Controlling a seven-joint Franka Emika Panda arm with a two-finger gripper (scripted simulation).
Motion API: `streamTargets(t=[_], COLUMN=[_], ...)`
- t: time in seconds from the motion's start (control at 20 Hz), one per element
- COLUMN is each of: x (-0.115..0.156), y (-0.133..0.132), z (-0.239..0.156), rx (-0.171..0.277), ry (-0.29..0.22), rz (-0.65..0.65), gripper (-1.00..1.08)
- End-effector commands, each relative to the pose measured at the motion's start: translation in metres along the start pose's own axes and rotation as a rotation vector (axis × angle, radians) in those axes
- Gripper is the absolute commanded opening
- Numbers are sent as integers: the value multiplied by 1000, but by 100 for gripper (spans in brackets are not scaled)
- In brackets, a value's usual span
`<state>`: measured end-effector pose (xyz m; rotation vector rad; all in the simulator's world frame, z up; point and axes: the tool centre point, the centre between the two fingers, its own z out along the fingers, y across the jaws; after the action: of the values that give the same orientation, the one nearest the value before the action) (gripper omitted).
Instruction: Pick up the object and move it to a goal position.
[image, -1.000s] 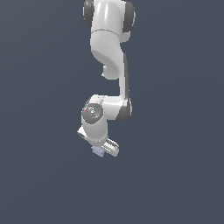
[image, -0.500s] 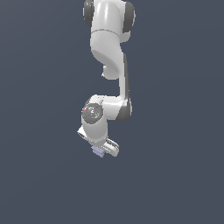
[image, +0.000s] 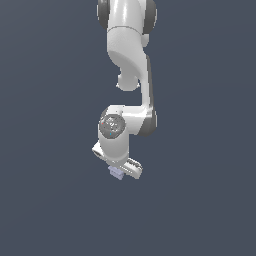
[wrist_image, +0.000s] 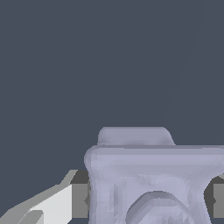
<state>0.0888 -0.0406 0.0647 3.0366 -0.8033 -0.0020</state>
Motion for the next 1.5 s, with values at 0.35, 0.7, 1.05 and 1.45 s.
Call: streamTargets(t=[0.35,0.7,1.05,1.45], x=[-9,-14,-16,-16], y=[-60,-107,-134,-145], z=[-66,-115,-143,-155], rx=[0,0,0,1], ry=[1,1,1,1], rz=[-1,-1,-1,-1], gripper=[-100,-100,-100,-100])
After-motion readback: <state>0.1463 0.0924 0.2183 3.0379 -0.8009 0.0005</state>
